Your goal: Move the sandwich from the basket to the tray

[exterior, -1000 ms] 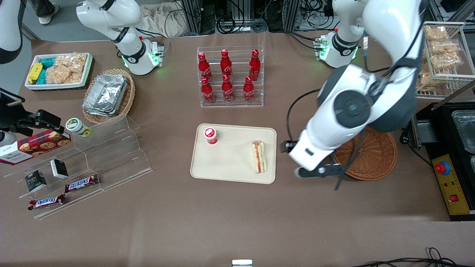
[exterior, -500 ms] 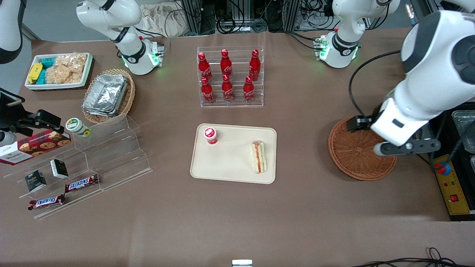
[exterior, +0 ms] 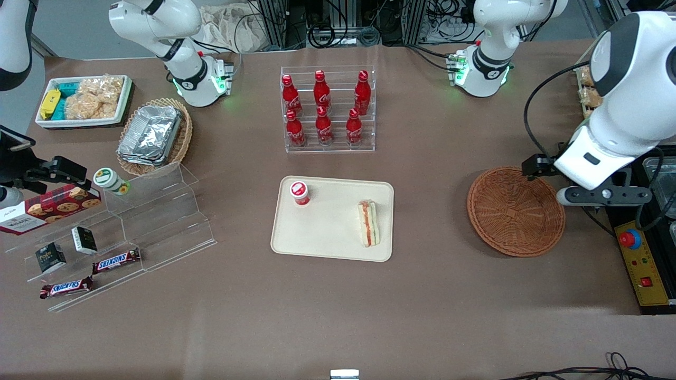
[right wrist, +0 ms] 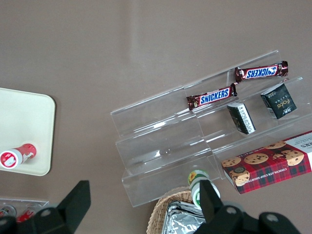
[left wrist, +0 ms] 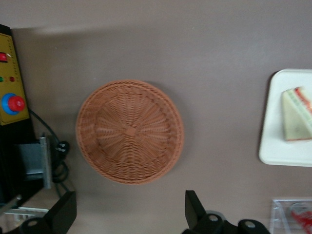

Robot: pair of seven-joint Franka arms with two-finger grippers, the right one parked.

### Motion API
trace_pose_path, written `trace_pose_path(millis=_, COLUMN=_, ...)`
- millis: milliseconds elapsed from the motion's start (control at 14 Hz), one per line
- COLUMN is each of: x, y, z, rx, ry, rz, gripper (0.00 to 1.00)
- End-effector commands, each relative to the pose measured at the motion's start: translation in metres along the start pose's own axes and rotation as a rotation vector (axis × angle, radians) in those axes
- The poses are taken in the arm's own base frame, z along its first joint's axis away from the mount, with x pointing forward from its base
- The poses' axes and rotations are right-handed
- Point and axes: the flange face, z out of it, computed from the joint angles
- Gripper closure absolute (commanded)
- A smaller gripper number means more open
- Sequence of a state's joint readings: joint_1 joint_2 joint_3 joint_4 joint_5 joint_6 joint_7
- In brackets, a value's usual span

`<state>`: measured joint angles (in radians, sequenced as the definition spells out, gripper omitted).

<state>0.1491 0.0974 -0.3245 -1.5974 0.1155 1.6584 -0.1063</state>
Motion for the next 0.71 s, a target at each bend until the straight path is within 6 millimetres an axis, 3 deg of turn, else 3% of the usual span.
trace_pose_path(millis=0, x=-0.016, y=-0.036, z=-0.004, rx=0.014, ry=0.015, rz=0.047, gripper=0.00)
trace_pose_path(millis=143, x=-0.016, y=-0.076, z=0.000, rx=-0.003, ry=0.013, rz=0.069, gripper=0.00)
trace_pose_path(millis=357, x=-0.015, y=-0.110, z=-0.005, rx=-0.038, ry=0.025, rz=0.064, gripper=0.00)
trace_pose_path(millis=643, x=-0.012, y=-0.108, z=-0.035, rx=-0.037, ry=0.026, rz=0.029, gripper=0.00)
